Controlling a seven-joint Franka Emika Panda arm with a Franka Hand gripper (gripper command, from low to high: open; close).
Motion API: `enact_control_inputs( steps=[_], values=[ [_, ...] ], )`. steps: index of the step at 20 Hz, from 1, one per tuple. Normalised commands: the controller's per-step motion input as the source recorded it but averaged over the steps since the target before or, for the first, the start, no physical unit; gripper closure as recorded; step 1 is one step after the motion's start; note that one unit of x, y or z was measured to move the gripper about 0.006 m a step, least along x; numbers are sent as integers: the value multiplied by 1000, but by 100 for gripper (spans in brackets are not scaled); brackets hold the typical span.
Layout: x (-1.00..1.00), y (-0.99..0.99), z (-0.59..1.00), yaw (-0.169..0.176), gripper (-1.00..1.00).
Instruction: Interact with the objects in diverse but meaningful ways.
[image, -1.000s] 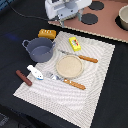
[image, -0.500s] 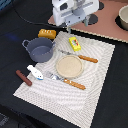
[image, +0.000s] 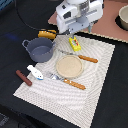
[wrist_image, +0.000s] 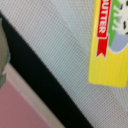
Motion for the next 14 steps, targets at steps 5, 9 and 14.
enact_control_inputs(
  steps=[5, 9, 14],
  values=[
    [24, -48, -121, -4, -100],
    [232, 339, -81, -19, -100],
    [190, 310, -130, -10, -100]
  ],
)
